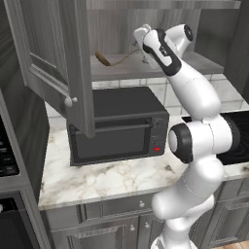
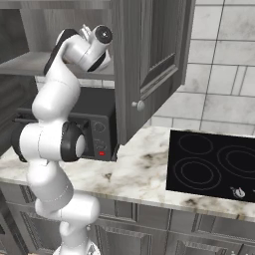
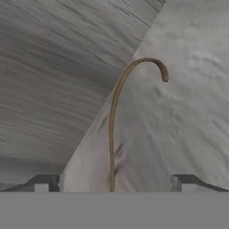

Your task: Open the cabinet and move the ladle to the pot. Then close the cabinet.

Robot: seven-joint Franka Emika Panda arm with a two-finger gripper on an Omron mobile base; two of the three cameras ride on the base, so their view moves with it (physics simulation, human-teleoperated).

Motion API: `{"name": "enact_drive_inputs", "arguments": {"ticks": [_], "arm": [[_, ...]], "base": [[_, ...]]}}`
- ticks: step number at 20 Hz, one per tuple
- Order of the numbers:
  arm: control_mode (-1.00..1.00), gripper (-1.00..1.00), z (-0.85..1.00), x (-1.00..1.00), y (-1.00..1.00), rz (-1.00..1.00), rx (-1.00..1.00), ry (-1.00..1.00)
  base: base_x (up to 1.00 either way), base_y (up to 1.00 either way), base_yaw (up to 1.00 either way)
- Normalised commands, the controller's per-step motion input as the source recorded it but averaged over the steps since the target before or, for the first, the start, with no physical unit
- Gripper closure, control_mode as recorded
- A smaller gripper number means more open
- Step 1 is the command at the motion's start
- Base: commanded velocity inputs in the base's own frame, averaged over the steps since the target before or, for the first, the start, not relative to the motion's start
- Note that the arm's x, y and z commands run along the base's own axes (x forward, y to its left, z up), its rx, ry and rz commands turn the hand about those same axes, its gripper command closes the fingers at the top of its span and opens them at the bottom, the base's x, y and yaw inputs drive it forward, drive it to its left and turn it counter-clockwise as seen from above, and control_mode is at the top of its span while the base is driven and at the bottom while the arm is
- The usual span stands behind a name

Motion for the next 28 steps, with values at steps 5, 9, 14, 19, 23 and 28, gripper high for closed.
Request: {"name": "enact_drive_inputs", "arguments": {"ticks": [5, 9, 14, 19, 23, 28], "arm": [[-1.0, -1.0, -0.13, 0.34, 0.0, 0.0, 0.0, 0.0], [-1.0, -1.0, -0.14, 0.29, 0.0, 0.0, 0.0, 0.0], [-1.0, -1.0, -0.23, 0.3, 0.0, 0.0, 0.0, 0.0], [-1.0, -1.0, -0.3, 0.33, -0.01, 0.0, 0.0, 0.0], [-1.0, -1.0, -0.37, 0.36, 0.0, 0.0, 0.0, -0.02], [-1.0, -1.0, -0.45, 0.33, 0.0, 0.0, 0.0, -0.06]], "base": [[0.0, 0.0, 0.0], [0.0, 0.0, 0.0], [0.0, 0.0, 0.0], [0.0, 0.0, 0.0], [0.0, 0.0, 0.0], [0.0, 0.0, 0.0]]}}
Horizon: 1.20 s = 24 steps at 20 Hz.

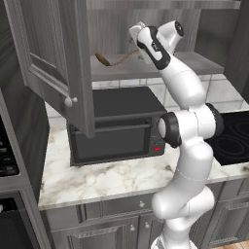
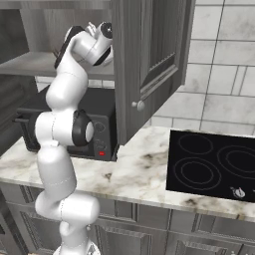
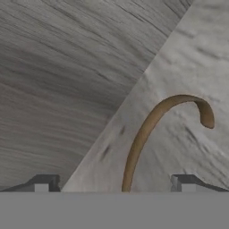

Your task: Open the cabinet and move the ladle to the pot. Then close the cabinet.

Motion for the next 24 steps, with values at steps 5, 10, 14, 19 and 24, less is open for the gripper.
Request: {"name": "enact_drive_inputs", "arguments": {"ticks": [5, 10, 14, 19, 24], "arm": [[-1.0, -1.0, -0.56, 0.31, -0.01, 0.0, 0.0, -0.1], [-1.0, -1.0, -0.5, 0.36, -0.01, 0.0, 0.0, -0.05], [-1.0, -1.0, -0.55, 0.36, 0.0, 0.0, 0.0, -0.05], [-1.0, -1.0, -0.55, 0.4, 0.0, 0.0, 0.0, -0.02], [-1.0, -1.0, -0.57, 0.42, 0.0, 0.0, 0.0, -0.01]], "base": [[0.0, 0.0, 0.0], [0.0, 0.0, 0.0], [0.0, 0.0, 0.0], [0.0, 0.0, 0.0], [0.0, 0.0, 0.0]]}}
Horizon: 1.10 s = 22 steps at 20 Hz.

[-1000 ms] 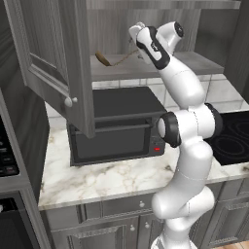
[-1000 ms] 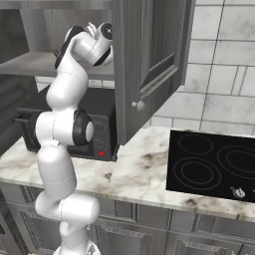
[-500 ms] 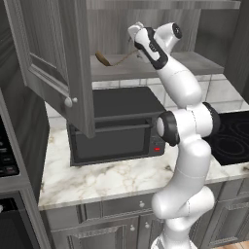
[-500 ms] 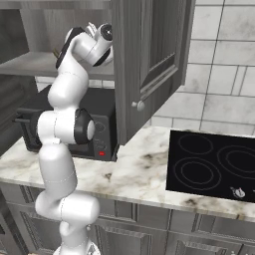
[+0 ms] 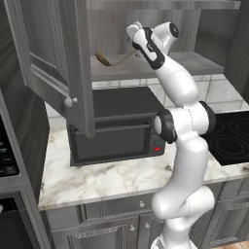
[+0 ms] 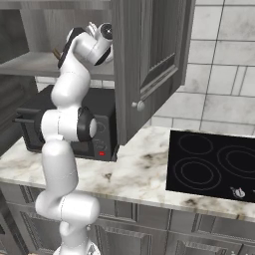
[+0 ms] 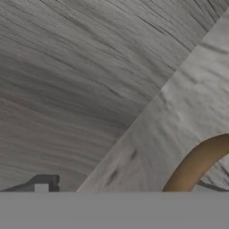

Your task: Open the cabinet and move the ladle to the pot. Then close the cabinet.

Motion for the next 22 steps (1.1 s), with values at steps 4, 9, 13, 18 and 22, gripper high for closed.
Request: {"name": "enact_drive_inputs", "arguments": {"ticks": [4, 9, 13, 18, 22], "arm": [[-1.0, -1.0, -0.61, 0.31, 0.0, 0.0, 0.0, 0.0], [-1.0, 1.0, -0.64, 0.26, 0.0, 0.0, 0.02, 0.0], [-1.0, 1.0, -0.73, 0.38, 0.0, 0.0, 0.04, -0.02], [-1.0, 1.0, -0.8, 0.46, 0.0, 0.0, 0.05, -0.01], [-1.0, 1.0, -0.77, 0.34, 0.0, 0.0, 0.06, -0.03]], "base": [[0.0, 0.0, 0.0], [0.0, 0.0, 0.0], [0.0, 0.0, 0.0], [0.0, 0.0, 0.0], [0.0, 0.0, 0.0]]}}
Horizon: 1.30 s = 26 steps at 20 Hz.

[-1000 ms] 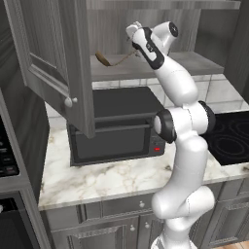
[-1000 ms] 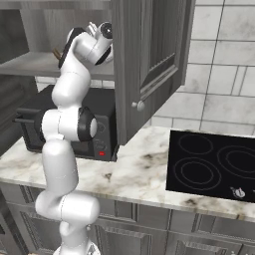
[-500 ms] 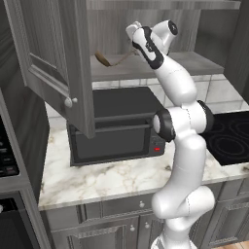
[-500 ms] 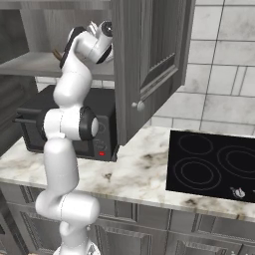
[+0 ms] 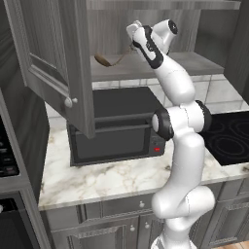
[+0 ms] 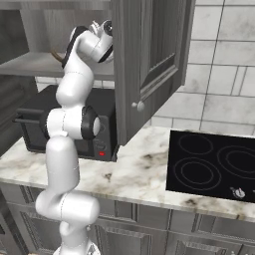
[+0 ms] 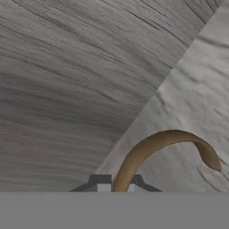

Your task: Open the cabinet and move the ladle to the pot. Then close the cabinet.

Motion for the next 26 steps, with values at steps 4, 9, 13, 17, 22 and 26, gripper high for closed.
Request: {"name": "enact_drive_inputs", "arguments": {"ticks": [4, 9, 13, 17, 22, 26], "arm": [[-1.0, 1.0, -0.66, 0.13, 0.0, 0.0, 0.06, -0.08], [-1.0, 1.0, -0.53, 0.0, 0.0, 0.0, 0.05, -0.11], [-1.0, 1.0, -0.18, -0.13, 0.02, -0.05, 0.0, -0.01], [-1.0, 1.0, -0.04, -0.13, 0.16, -0.16, 0.0, 0.04], [-1.0, 1.0, 0.0, -0.21, 0.13, -0.23, 0.0, 0.05], [-1.0, 1.0, 0.0, -0.24, 0.06, -0.21, 0.0, 0.0]], "base": [[0.0, 0.0, 0.0], [0.0, 0.0, 0.0], [0.0, 0.0, 0.0], [0.0, 0.0, 0.0], [0.0, 0.0, 0.0], [0.0, 0.0, 0.0]]}}
